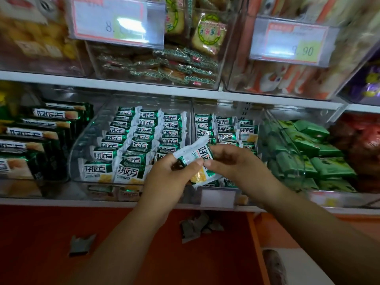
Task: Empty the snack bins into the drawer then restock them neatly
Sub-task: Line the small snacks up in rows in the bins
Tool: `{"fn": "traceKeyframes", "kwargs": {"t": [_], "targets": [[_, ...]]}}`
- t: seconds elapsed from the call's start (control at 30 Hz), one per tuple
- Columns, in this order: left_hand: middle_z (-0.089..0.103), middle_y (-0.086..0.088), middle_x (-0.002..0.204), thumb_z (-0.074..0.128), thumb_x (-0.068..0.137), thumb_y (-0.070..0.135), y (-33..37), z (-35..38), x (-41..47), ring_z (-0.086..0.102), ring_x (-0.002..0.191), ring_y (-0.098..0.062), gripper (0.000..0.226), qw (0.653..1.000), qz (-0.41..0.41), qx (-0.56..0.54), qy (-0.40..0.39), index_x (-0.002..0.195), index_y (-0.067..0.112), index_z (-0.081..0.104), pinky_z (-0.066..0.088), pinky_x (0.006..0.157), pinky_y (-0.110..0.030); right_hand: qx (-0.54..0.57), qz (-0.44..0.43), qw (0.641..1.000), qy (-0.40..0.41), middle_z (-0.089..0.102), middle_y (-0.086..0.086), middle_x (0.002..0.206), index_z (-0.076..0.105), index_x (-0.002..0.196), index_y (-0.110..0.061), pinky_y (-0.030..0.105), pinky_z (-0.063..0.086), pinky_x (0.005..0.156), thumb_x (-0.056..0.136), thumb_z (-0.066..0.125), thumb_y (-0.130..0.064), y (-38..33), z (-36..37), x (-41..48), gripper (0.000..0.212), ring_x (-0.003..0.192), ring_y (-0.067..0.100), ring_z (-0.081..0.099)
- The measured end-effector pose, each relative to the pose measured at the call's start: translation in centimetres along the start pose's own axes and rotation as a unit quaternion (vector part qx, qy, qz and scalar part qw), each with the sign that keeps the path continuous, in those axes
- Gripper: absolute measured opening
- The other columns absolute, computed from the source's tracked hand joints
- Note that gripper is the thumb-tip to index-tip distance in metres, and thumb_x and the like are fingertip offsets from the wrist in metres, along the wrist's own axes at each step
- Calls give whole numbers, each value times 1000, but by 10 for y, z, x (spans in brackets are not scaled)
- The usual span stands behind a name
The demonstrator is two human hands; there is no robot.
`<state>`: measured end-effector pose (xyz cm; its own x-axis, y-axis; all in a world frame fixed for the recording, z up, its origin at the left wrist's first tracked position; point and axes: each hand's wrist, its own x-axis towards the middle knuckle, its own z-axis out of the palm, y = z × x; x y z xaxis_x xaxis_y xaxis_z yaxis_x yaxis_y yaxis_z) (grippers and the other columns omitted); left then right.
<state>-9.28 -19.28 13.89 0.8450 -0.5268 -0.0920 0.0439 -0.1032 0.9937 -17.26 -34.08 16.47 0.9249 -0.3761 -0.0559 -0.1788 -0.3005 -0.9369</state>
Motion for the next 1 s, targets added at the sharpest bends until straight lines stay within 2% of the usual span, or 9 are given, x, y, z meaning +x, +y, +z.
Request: {"fn": "traceKeyframes", "kwargs": {"t": [0.07, 0.13, 0.23, 0.33, 0.53, 0.73, 0.83, 0.93, 1.0], "targets": [[63, 14, 110, 71, 84, 42, -2, 1, 2, 59, 97, -3, 34, 997, 30, 66, 16, 117, 41, 61, 51, 80, -29, -16, 6, 1000, 10, 68, -5, 100, 62, 101, -32, 13, 54, 73, 83, 72, -21, -2, -15, 3, 23, 88, 4, 65], [52, 13, 127, 68, 87, 38, -8, 1, 7, 51, 105, -1, 55, 986, 71, 151, 22, 137, 36, 48, 46, 89, -31, -123, -7, 989, 87, 69, 0, 100, 65, 104, -28, 14, 50, 67, 85, 71, -23, 0, -47, 16, 20, 86, 11, 65], [41, 9, 147, 61, 91, 40, -17, 3, 11, 46, 124, -8, 65, 971, 80, 225, -15, 150, 30, 34, 43, 104, -40, -371, -31, 914, 162, 69, 4, 111, 64, 122, -19, 20, 44, 77, 88, 69, -23, 7, -101, 51, 34, 97, 20, 64], [36, 8, 153, 56, 95, 41, -22, 7, 14, 43, 133, -12, 64, 960, 93, 262, -22, 152, 31, 30, 40, 109, -40, -479, -23, 868, 128, 67, 14, 116, 65, 118, -11, 31, 46, 89, 89, 65, -15, 20, -129, 86, 29, 105, 31, 61], [52, 13, 132, 62, 92, 34, -29, 4, 22, 57, 109, -11, 60, 973, 83, 217, -6, 147, 35, 39, 52, 95, -39, -611, 6, 791, 28, 62, 16, 120, 65, 118, -13, 41, 47, 97, 91, 63, -25, 47, -137, 130, 29, 111, 34, 56], [48, 30, 101, 63, 92, 32, -29, 1, 24, 55, 89, 5, 58, 975, 87, 206, -13, 145, 38, 41, 53, 82, -31, -705, -12, 708, 43, 61, 4, 121, 64, 119, -33, 41, 40, 105, 92, 58, -44, 64, -130, 143, 30, 119, 30, 49], [55, 22, 118, 63, 92, 33, -24, -6, 16, 55, 95, 5, 53, 969, 115, 218, -10, 142, 41, 44, 52, 89, -31, -664, -23, 741, 99, 62, 11, 124, 62, 125, -25, 43, 44, 103, 89, 63, -41, 61, -120, 128, 40, 118, 33, 52], [51, 25, 117, 62, 94, 30, -22, -26, -1, 51, 100, 6, 40, 944, 179, 276, -6, 132, 39, 55, 44, 91, -16, -538, -179, 798, 201, 63, 20, 118, 60, 125, -12, 45, 50, 91, 90, 63, -26, 52, -94, 79, 37, 113, 39, 53], [51, 30, 106, 64, 93, 26, -28, -48, -17, 53, 93, 7, 31, 922, 214, 322, -16, 122, 36, 62, 40, 80, -4, -467, -267, 820, 193, 65, 14, 103, 62, 121, -10, 38, 48, 81, 93, 57, -26, 45, -65, 27, 32, 101, 32, 55]]}}
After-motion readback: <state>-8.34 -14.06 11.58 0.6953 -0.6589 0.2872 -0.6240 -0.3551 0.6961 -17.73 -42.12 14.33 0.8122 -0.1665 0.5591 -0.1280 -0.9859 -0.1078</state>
